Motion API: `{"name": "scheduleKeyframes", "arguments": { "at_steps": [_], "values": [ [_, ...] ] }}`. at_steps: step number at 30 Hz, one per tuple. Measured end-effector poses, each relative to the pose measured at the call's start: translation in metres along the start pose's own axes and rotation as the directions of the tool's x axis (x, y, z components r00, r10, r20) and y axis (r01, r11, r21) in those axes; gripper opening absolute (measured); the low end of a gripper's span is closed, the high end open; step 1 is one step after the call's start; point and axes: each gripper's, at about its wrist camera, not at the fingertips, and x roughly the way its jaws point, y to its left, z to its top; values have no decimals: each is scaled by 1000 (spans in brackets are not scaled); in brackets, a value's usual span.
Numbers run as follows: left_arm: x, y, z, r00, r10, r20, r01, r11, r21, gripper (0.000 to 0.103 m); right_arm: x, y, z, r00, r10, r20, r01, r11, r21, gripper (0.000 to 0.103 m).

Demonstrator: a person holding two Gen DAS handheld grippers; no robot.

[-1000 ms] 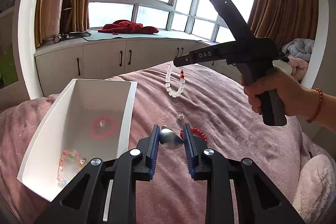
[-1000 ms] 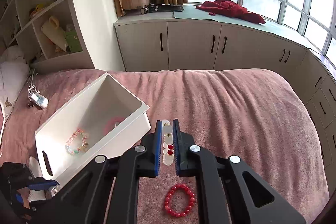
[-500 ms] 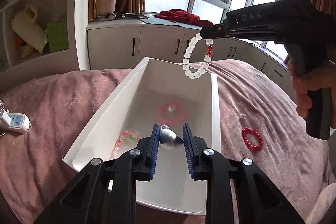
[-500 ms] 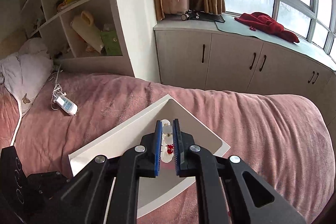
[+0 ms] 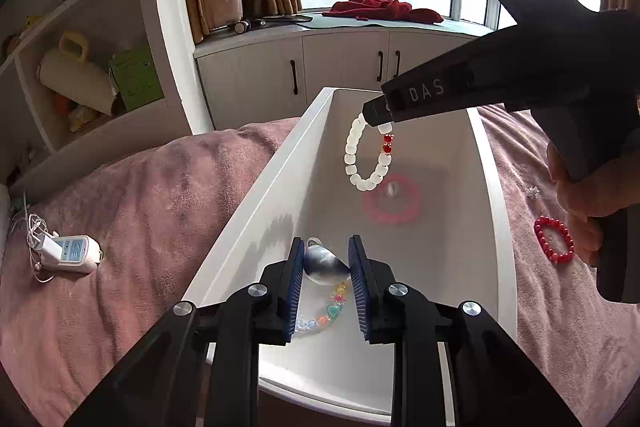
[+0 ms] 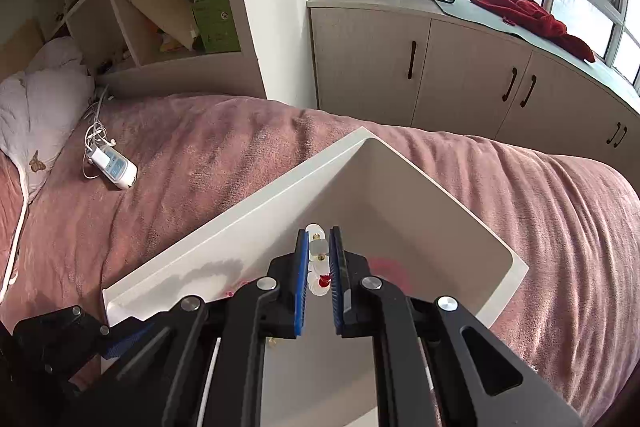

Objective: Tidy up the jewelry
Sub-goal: 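Release the white bracelet into the box with the right tool while the left carries the pearl, then move both open tools from the box over the red bracelet and silver pin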

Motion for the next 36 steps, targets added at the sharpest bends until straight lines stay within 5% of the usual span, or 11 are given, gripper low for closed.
{"name": "scheduleKeyframes", "arguments": {
  "at_steps": [25, 28, 31, 36],
  "values": [
    [30, -13, -11, 995, 35, -97, -29, 998, 60, 28, 40, -27, -6, 996, -76, -54, 78, 996, 42, 12],
    [32, -15, -12, 994, 41, -104, -36, 998, 56, 36, 36, -25, -4, 996, -85, -37, 86, 996, 29, 13],
    [31, -15, -13, 993, 42, -108, -38, 999, 39, 53, 32, -24, -3, 996, -81, -28, 82, 996, 31, 25],
    [26, -15, -14, 994, 35, -106, -35, 999, 5, 60, 17, -23, 1, 996, -91, 15, 90, 996, 23, 45]
  ]
}}
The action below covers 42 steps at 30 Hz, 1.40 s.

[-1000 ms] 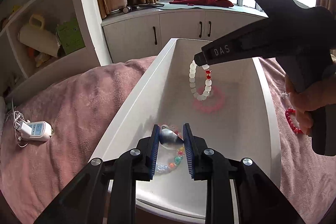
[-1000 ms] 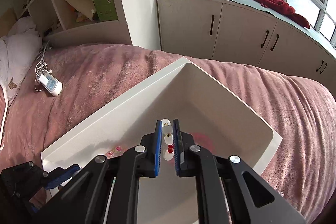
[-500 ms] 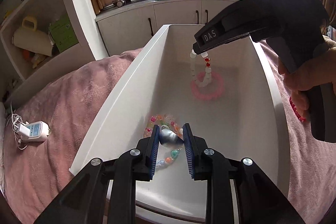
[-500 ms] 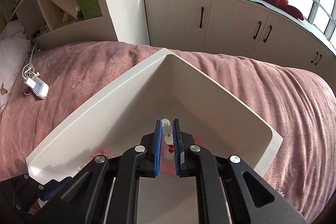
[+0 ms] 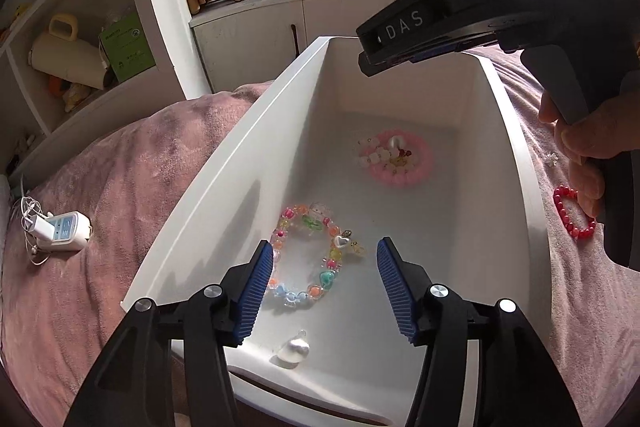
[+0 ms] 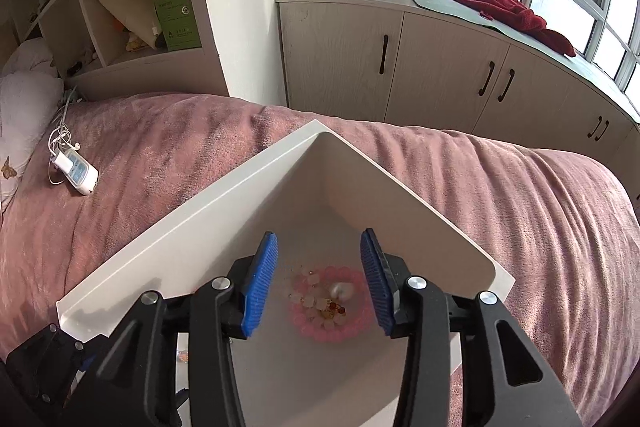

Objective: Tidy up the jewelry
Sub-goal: 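Move both open tools from the box over the red bracelet and silver pin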

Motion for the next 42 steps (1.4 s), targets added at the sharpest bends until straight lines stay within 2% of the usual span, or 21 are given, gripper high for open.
{"name": "scheduleKeyframes", "arguments": {
  "at_steps": [4, 6, 10, 11, 12, 14, 16, 18, 20, 22, 28, 33, 37, 42],
  "values": [
    [-9, -2, 0, 1000, 12, 21, -12, 1000, -12, 62, -22, -1, 4, 998, 6, 69, -6, 1000, -11, 54],
    [-16, -3, 2, 998, 29, 47, -28, 1000, -10, 63, -36, 0, 5, 993, 0, 114, 4, 999, -33, 64],
    [-32, -6, 6, 992, 57, 109, -56, 998, -9, 66, -61, -4, 6, 984, -10, 176, 19, 998, -54, 69],
    [-35, -7, 6, 990, 71, 123, -71, 997, 0, 67, -67, -5, 6, 982, -19, 187, 30, 998, -58, 74],
    [-37, -9, 7, 987, 84, 136, -86, 996, 13, 69, -74, -6, 5, 978, -32, 204, 46, 997, -67, 79],
    [-41, -11, 6, 983, 101, 154, -107, 994, 26, 77, -92, -4, 0, 967, -37, 252, 65, 993, -102, 81],
    [-44, -14, 5, 981, 101, 167, -107, 994, 31, 79, -108, -3, -7, 953, -54, 297, 99, 986, -137, 91],
    [-46, -16, 5, 979, 108, 174, -116, 993, 35, 80, -124, -4, -15, 940, -58, 336, 118, 980, -161, 92],
    [-51, -18, 6, 973, 121, 195, -129, 991, 30, 87, -137, -8, -23, 930, -63, 361, 131, 977, -167, 98],
    [-59, -18, 6, 963, 140, 229, -147, 989, 11, 92, -149, -16, -33, 920, -68, 385, 140, 977, -163, 98],
    [-80, -20, 15, 939, 161, 306, -158, 987, -32, 93, -169, -47, -68, 903, -112, 415, 183, 974, -135, 98],
    [-93, -32, 21, 921, 156, 357, -154, 987, -35, 94, -174, -84, -87, 901, -153, 406, 202, 976, -80, 98],
    [-101, -53, 27, 913, 127, 388, -138, 990, 0, 95, -176, -116, -97, 902, -178, 395, 200, 980, -16, 98],
    [-111, -89, 30, 888, 66, 454, -118, 989, 87, 96, -165, -151, -111, 915, -196, 353, 195, 980, 39, 98]
  ]
}}
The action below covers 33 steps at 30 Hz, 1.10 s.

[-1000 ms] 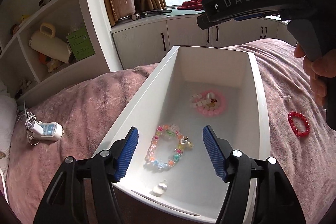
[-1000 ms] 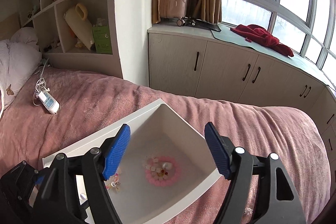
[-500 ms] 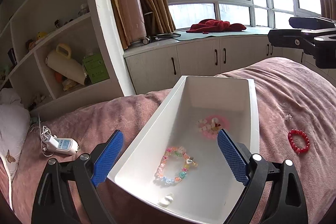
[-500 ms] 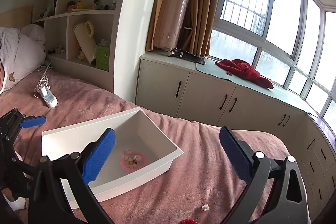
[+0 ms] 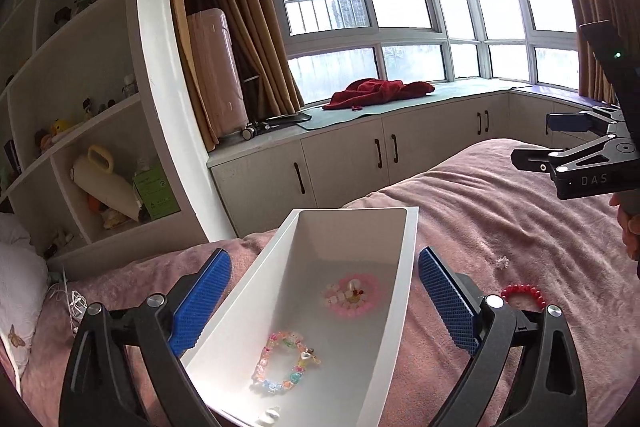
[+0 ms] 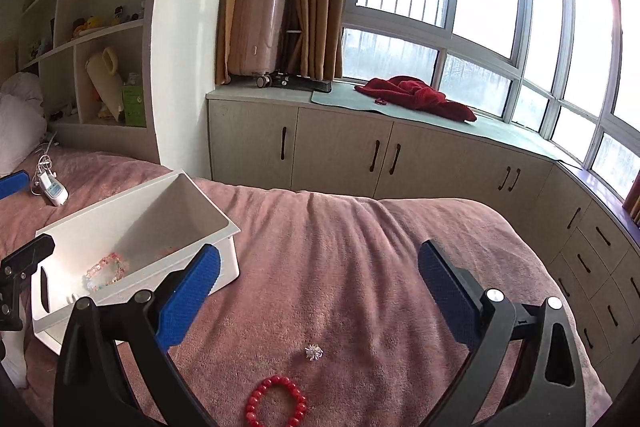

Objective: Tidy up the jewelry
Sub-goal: 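Move both open tools from the box over the red bracelet and silver pin, then grasp the red bead bracelet with the left tool while the right tool grasps the silver flower pin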

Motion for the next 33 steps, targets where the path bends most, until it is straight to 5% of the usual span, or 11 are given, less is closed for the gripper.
{"name": "scheduleKeyframes", "arguments": {
  "at_steps": [6, 16, 20, 25, 30, 33],
  "values": [
    [-10, -47, 6, 981, -180, 72, 177, 983, 51, 96, 28, -23, -30, 996, 28, -85, -27, 1000, 8, 91],
    [12, -123, -24, 879, -476, -32, 476, 872, 114, 96, 65, -36, -74, 968, 176, -179, -193, 978, -79, 83],
    [27, -144, -39, 858, -508, -82, 514, 846, 143, 96, 74, -36, -84, 959, 200, -199, -224, 969, -101, 76],
    [52, -154, -54, 821, -549, -157, 563, 823, 68, 96, 89, -33, -95, 950, 208, -233, -242, 962, -129, 69],
    [75, -154, -69, 812, -544, -212, 563, 825, 41, 95, 102, -27, -103, 941, 214, -262, -263, 950, -171, 57],
    [90, -151, -76, 792, -561, -241, 577, 817, -5, 90, 111, -24, -107, 934, 221, -279, -276, 945, -176, 55]
  ]
}}
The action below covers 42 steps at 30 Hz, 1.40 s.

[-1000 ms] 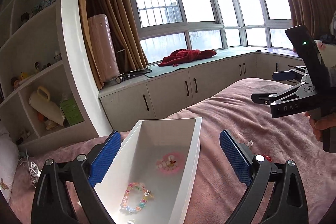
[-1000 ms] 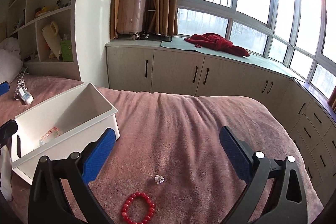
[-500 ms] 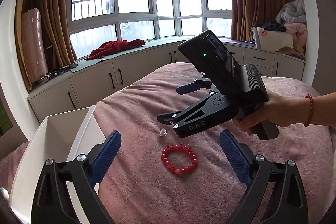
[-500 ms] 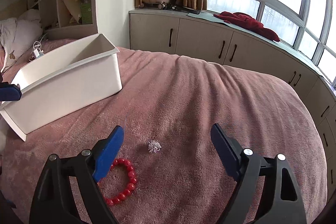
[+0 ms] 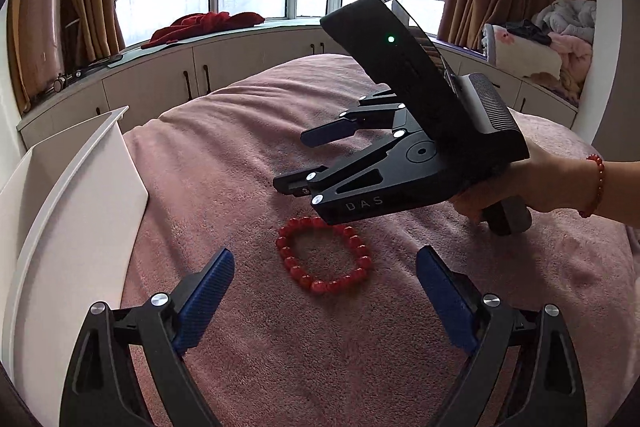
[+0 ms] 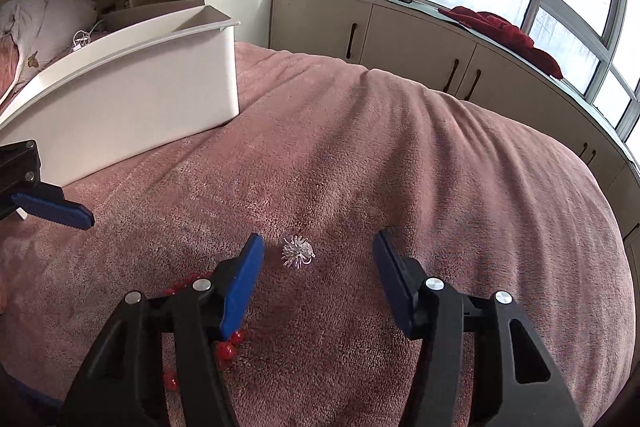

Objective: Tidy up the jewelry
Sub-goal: 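Grasp the red bead bracelet with the left tool while the right tool grasps the silver flower pin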

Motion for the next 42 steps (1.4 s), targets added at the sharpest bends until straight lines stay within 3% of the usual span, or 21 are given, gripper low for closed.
{"name": "scheduleKeyframes", "arguments": {
  "at_steps": [2, 5, 10, 13, 17, 24, 31, 42],
  "values": [
    [9, 6, -1, 1000, -7, -23, 6, 1000, -18, 81, 4, 0, -1, 1000, 8, -2, -8, 1000, -6, 52],
    [21, 11, -3, 999, -14, -42, 12, 999, -34, 78, 9, -1, -2, 1000, 19, -10, -19, 1000, -5, 43],
    [37, 6, -4, 995, -49, -82, 49, 999, 3, 67, 14, -3, -6, 999, 37, -23, -37, 999, 2, 41],
    [46, 6, -5, 992, -58, -108, 59, 998, 10, 59, 16, -2, -8, 999, 45, -28, -45, 999, 2, 35],
    [53, 12, -4, 990, -78, -117, 77, 997, -14, 40, 18, -1, -10, 997, 74, -31, -74, 997, 0, 21],
    [58, 24, -1, 986, -112, -125, 107, 993, -48, 15, 16, 0, -11, 996, 87, -28, -87, 996, 1, 20],
    [51, 34, 3, 985, -133, -106, 125, 989, -81, 15, 9, -1, -9, 996, 88, -31, -88, 996, 20, 20],
    [-3, 38, 9, 992, -123, -22, 120, 988, -94, 15, -19, 8, 14, 998, 64, -20, -64, 997, 40, 20]
  ]
}}
